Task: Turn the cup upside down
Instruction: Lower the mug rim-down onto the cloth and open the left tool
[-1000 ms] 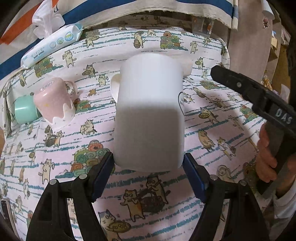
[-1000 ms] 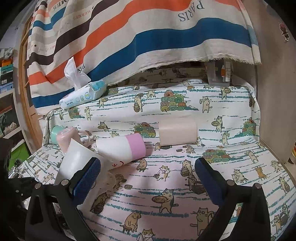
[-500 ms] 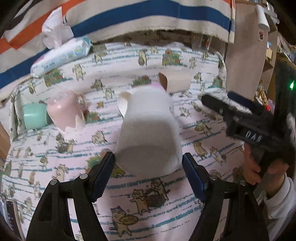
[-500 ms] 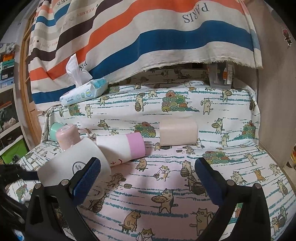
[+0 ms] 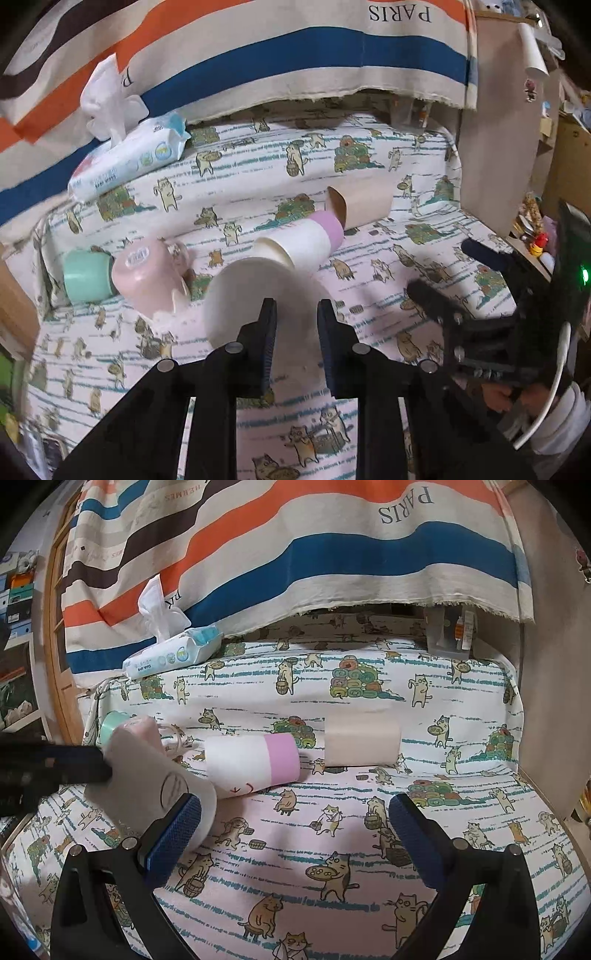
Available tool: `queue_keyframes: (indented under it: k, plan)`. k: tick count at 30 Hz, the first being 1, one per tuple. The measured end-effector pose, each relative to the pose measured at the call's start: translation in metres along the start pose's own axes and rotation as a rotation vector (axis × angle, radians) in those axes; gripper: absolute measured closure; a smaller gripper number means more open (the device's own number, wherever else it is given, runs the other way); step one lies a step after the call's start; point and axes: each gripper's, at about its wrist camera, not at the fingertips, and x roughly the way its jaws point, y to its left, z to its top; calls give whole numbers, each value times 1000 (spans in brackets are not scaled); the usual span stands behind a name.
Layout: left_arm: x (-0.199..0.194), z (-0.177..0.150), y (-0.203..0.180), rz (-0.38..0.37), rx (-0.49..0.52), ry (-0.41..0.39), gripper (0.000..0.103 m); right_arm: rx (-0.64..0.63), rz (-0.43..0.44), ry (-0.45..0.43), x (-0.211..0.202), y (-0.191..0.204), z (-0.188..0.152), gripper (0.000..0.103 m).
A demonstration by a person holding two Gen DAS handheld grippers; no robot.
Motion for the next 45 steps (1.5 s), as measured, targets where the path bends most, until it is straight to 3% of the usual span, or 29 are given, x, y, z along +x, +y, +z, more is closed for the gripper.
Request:
queue_keyframes:
  k: [7,21,34,36,38,40,42,45]
  plan:
    - [20,5,9,9,-4,3,71,1,5,0,0,-1,1,1]
    - [16,4,1,-41,7,-12,70,0,-2,9,1,-1,0,1]
    - [-22,-3,21,-28,-15,-275,69,1,24,-33,-7,1,2,1]
    - [-27,-9,25,6,-9,-343,57,3,28,-41,-9,2,2,1]
    - [-33,-17,30,57,-7,-425,16,2,26,-45,-9,2,2,1]
    - [-40,-28,35,115,-20,-513,0,1,27,-48,-10,3,2,1]
    - [-46,-37,41,121,-29,-581,0,1,27,-53,-10,3,2,1]
    - [-46,-46,45,120,-13,-604,0,-1,20,-67,-12,3,3,1]
